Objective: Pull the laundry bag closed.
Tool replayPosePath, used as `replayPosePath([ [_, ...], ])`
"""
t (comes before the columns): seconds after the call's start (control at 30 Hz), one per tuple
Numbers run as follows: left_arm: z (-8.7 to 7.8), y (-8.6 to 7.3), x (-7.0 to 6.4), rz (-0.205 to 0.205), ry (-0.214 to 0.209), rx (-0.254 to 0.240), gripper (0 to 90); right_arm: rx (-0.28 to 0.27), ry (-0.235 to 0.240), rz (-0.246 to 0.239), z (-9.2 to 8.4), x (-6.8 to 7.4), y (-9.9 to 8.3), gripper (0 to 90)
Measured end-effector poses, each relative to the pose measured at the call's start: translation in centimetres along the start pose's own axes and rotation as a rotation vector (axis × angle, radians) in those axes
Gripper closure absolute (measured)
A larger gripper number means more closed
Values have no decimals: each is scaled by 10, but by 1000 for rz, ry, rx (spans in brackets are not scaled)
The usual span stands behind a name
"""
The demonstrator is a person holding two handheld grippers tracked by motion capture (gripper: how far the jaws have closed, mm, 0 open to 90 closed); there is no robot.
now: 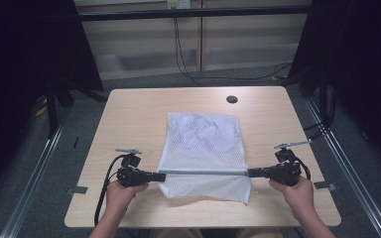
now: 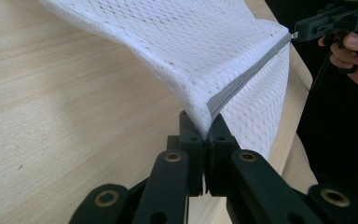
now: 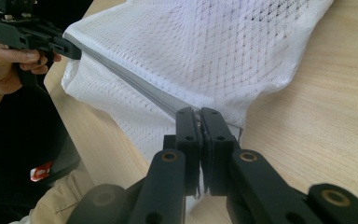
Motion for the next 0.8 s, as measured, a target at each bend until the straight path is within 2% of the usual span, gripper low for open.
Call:
replayPosePath([
  [0.13, 0, 0, 0, 3, 1, -1, 885, 3, -2, -6, 0, -1, -1, 873],
  [0.2, 0, -1, 0, 27, 2, 3, 874, -3, 7, -4, 0, 0, 0, 872],
  [0.23, 0, -1, 0, 36, 16, 2, 848, -8, 4, -7, 0, 0, 0, 870],
  [0.27, 0, -1, 1, 56, 36, 4, 790, -8, 1, -11, -1, 0, 0, 868],
  [0.33, 1, -1, 3, 64, 60, 10, 565, 2, -19, -24, -1, -1, -1, 864],
  [0.37, 1, -2, 5, 65, 86, 6, 462, 4, -29, -31, -1, -2, -1, 864],
  [0.4, 0, -2, 6, 89, 104, 5, 403, 7, -33, -33, -1, -3, -2, 860],
  [0.43, -1, -1, 6, 102, 119, -1, 351, 6, -44, -42, -1, -4, -2, 818],
  [0.5, -5, 1, 6, 134, 145, -26, 270, 7, -93, -52, -2, -6, -1, 622],
  [0.57, -8, 3, 10, 153, 198, -35, 179, -11, -116, -61, -2, -8, 1, 532],
  [0.6, -10, 4, 10, 177, 204, -40, 131, -20, -126, -67, -2, -8, 3, 476],
  [0.7, -11, 6, 9, 199, 209, -58, 116, -37, -162, -90, -3, -10, 6, 376],
  [0.8, -11, 7, 17, 211, 258, -53, 111, -58, -188, -105, -5, -13, 9, 296],
])
Point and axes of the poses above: each handheld gripper's, and its own axes: z roughly forward along the jaws, y roughly out of its top, x roughly to its left, the point moved 9 cm from there along z, roughly forward along the jaws, and after that the axes turned 8 degrees about -z, right-handed, at the moved point
